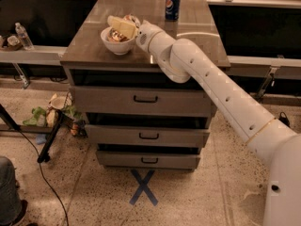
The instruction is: Pick orange can from white bowl and place on counter
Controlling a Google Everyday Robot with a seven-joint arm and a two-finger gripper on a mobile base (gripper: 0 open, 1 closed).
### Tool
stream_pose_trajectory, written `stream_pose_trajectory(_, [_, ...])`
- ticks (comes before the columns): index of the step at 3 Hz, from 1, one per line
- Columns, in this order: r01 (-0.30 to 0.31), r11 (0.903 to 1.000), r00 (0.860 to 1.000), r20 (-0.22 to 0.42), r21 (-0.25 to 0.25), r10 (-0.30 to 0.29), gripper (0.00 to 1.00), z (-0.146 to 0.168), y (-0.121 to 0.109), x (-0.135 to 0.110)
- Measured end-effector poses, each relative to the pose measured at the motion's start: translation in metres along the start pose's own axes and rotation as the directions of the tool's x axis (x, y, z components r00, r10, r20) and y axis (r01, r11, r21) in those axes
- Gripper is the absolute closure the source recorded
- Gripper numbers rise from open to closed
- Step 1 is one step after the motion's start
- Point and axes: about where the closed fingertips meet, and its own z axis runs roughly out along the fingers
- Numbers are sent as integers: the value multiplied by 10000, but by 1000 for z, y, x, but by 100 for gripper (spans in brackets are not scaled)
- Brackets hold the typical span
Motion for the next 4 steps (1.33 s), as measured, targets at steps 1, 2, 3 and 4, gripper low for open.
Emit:
stream_pose_trajectory(1, [55, 9998, 9999, 127, -205, -52, 40, 3, 5, -2])
stream_pose_trajectory(2, [224, 9991, 9995, 226, -351, -216, 62, 5, 8, -6])
stream_pose_trajectory(3, [734, 9957, 9968, 353, -564, -715, 86, 8, 11, -18])
stream_pose_trajectory(4, [1610, 9838, 9849, 768, -784, -1551, 100, 12, 15, -51])
